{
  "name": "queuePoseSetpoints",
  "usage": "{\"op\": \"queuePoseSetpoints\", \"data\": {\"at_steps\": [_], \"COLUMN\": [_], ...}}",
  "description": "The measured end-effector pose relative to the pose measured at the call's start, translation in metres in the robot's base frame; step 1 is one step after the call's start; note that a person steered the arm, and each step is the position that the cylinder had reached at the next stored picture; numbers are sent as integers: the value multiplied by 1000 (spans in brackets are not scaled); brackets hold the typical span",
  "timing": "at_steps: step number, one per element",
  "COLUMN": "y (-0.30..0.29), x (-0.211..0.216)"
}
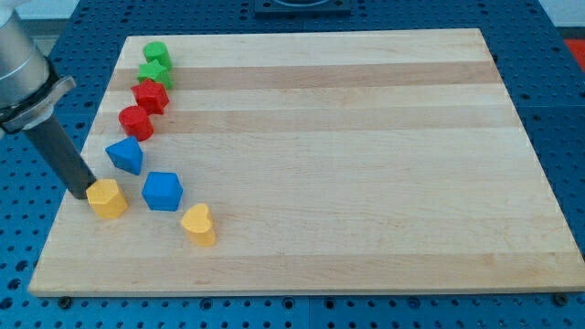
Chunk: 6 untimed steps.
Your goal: Move the yellow hexagon right to the blue triangle
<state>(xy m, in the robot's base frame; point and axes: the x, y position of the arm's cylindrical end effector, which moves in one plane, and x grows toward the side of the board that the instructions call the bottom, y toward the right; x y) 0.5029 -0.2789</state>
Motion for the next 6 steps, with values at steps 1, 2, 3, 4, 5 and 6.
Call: {"op": "queuePoseSetpoints", "data": {"at_steps": [1,2,3,4,5,6], "y": [-20,-21,24,75,97,94], "x": [38,53,33,16,-10,-8]}}
